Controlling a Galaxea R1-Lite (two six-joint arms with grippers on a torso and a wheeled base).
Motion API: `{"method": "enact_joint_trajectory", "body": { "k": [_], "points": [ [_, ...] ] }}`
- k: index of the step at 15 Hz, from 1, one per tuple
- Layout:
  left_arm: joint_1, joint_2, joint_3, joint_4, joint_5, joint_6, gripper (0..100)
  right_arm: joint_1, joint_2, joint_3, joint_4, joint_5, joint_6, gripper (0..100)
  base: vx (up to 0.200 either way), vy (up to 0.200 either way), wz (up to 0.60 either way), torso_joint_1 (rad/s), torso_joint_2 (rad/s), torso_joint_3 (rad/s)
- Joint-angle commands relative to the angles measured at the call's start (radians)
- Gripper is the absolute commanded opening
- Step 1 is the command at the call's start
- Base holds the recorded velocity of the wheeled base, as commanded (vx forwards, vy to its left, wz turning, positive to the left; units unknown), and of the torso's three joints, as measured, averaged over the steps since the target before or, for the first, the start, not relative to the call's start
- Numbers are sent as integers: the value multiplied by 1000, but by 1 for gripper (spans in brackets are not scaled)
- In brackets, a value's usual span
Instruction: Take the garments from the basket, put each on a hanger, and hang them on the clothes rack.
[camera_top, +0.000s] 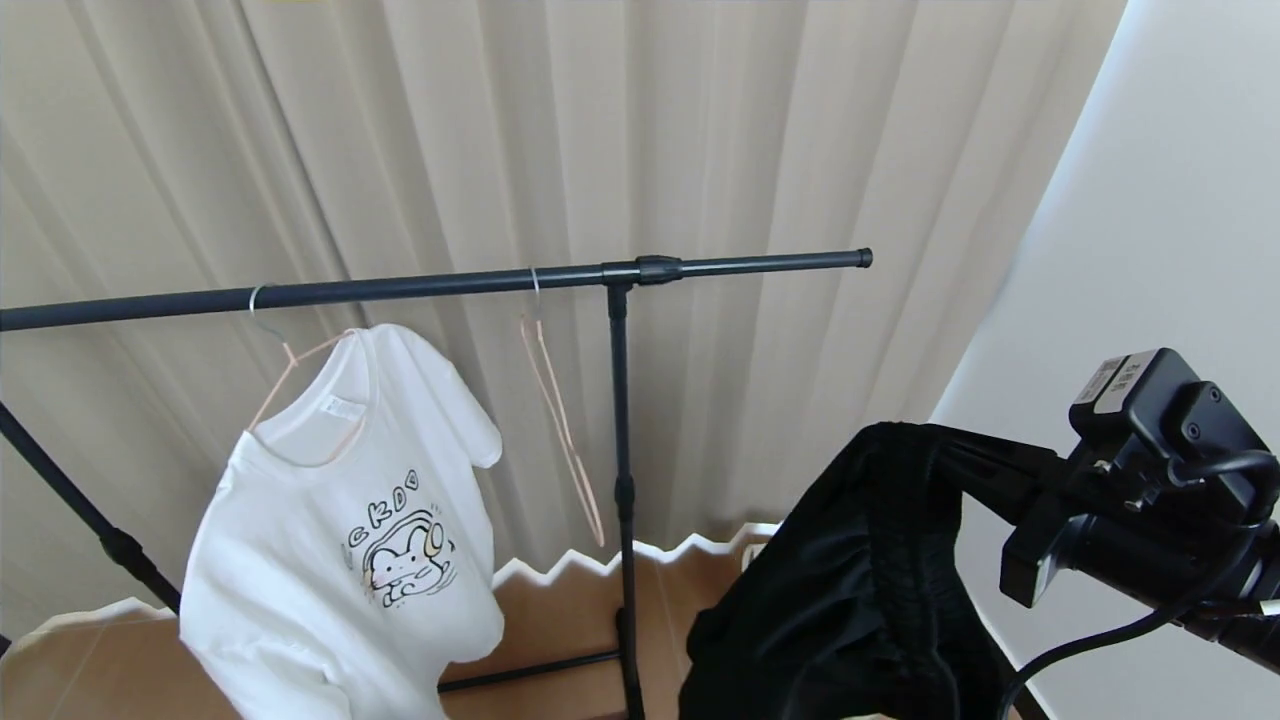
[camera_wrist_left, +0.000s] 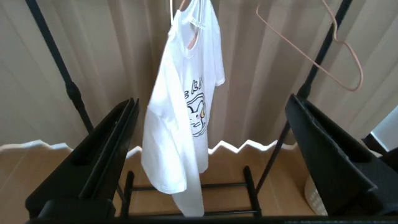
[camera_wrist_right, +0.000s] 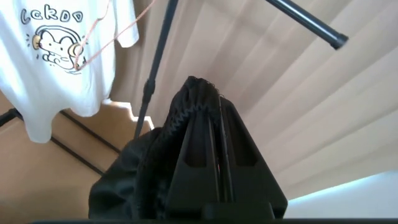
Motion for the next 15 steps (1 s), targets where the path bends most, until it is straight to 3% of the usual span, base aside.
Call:
{"method": "enact_joint_trajectory", "body": {
  "k": [1, 3, 8, 11, 15],
  "points": [
    [0, 1, 0, 0, 0, 0, 100, 1, 1, 0, -2, 0, -1, 0, 0, 200, 0, -2, -12, 2],
    [0, 1, 0, 0, 0, 0, 100, 2, 1, 0, -2, 0, -1, 0, 0, 200, 0, 5, 0, 2],
    [0, 1, 0, 0, 0, 1, 100, 1, 1, 2, -2, 2, 1, 0, 0, 0, 0, 0, 0, 0],
    [0, 1, 0, 0, 0, 3, 100, 1, -2, 14, -5, 3, -1, 0, 0, 0, 600, -2, -1, 2],
    [0, 1, 0, 0, 2, 1, 100, 1, -2, 26, -52, 2, -1, 0, 0, 0, 0, 0, 0, 0]
  ]
}}
